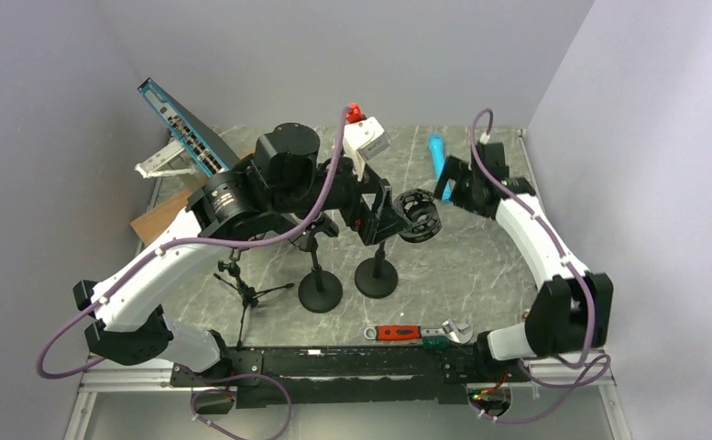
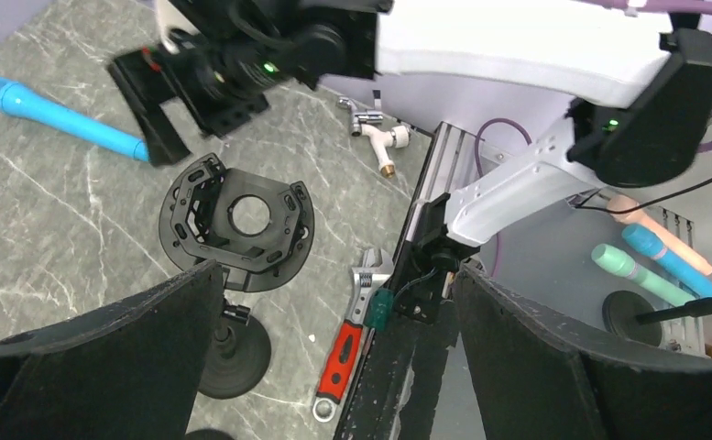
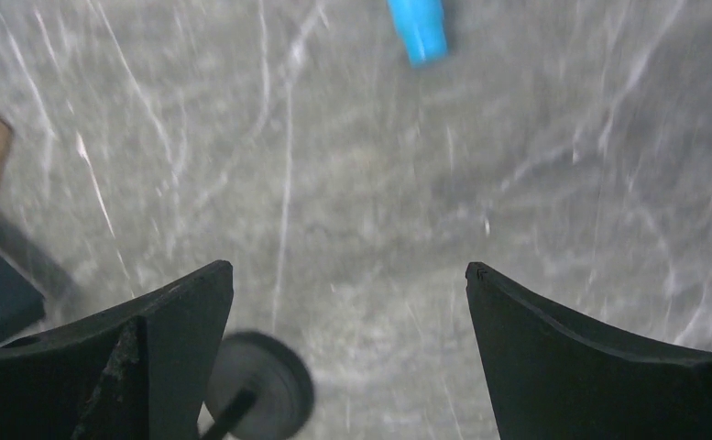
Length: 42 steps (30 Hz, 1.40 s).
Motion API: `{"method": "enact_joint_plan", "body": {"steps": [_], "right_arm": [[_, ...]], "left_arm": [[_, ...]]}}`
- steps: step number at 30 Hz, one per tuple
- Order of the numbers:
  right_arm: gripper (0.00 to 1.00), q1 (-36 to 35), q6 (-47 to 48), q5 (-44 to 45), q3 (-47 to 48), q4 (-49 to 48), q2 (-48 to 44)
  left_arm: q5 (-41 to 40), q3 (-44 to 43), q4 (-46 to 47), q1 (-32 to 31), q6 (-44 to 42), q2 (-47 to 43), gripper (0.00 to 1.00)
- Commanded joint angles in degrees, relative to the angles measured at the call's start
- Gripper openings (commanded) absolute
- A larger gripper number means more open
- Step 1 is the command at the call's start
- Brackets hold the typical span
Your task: Remove the microphone from the stand
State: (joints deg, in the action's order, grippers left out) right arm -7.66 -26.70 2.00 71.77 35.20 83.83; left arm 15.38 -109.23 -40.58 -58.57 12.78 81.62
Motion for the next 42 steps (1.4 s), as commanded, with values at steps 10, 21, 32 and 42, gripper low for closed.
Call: {"method": "enact_joint_plan", "body": {"steps": [10,21,32,42], "right_arm": [[1.00,0.1,-9.6,-25.6,-31.3,-13.0,-32.5],[1.00,-0.1,-11.4,-42.8,-42.1,-25.0,-53.6],[1.00,-0.1,-10.8,-44.5,-36.0,-21.6,-58.2],[1.00,-0.1,-8.8,-37.0,-29.7,-17.7,-59.9]], "left_arm": [[-7.1,0.1,-1.9,-2.5,-2.0,0.0,0.99],[-10.8,-0.6,-3.6,-2.5,-4.4,1.5,0.99],[-11.7,0.8,-2.2,-2.5,-5.1,1.8,0.96],[-15.2,-9.2,-14.1,0.2,-8.2,9.7,0.64]]}}
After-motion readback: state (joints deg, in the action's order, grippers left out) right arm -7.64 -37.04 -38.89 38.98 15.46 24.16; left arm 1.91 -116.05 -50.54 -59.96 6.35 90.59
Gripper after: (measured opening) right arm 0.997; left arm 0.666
